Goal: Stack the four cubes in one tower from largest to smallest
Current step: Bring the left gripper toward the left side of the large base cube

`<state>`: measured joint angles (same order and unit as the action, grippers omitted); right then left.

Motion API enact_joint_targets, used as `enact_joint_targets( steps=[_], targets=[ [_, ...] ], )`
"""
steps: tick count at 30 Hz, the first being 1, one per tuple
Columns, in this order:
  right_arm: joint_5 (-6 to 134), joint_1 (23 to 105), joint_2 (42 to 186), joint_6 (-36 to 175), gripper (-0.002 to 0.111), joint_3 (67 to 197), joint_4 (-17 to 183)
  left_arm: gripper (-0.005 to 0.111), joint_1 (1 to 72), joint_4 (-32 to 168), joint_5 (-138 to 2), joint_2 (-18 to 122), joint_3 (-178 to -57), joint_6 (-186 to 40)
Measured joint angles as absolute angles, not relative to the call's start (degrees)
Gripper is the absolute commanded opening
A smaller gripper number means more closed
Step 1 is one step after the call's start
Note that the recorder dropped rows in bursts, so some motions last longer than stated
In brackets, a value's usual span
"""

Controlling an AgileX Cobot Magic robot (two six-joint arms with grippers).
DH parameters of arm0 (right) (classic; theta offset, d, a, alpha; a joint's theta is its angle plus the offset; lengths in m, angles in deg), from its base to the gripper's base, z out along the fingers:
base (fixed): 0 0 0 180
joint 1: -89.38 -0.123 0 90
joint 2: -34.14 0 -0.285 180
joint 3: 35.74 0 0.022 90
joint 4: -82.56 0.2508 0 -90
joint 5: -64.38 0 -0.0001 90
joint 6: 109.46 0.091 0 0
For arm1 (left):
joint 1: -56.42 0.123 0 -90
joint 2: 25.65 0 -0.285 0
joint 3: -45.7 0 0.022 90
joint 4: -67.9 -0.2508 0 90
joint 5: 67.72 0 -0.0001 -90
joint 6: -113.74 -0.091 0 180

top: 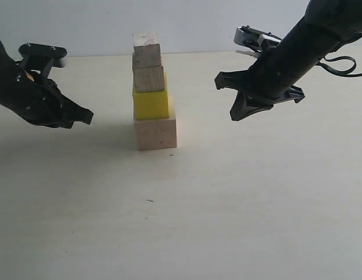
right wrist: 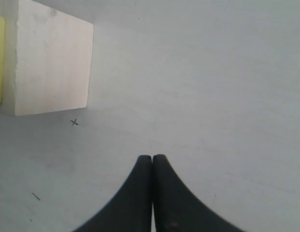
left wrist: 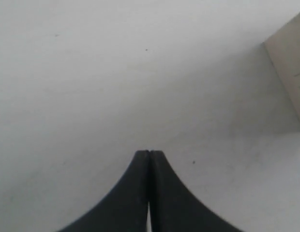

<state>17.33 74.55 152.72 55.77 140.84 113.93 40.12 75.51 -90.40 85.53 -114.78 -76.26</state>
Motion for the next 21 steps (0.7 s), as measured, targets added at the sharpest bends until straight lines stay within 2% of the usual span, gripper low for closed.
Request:
enact_joint_targets(
  steps=[8, 14, 21],
  targets=[
    [16.09, 74.55, 152.72, 55.73, 0.000, 140.84, 113.93, 0.000, 41.68, 92.88, -91.95, 92.45, -119.88, -103.76],
    [15.71, 74.55, 152.72, 55.73, 0.000, 140.84, 113.93, 0.000, 47.46, 108.01, -93.45, 92.86, -120.20, -119.27],
    [15.30, 74.55, 152.72, 55.73, 0.000, 140.84, 113.93, 0.000, 58.34, 142.50, -112.41, 93.28, -120.51, -138.60]
  ],
)
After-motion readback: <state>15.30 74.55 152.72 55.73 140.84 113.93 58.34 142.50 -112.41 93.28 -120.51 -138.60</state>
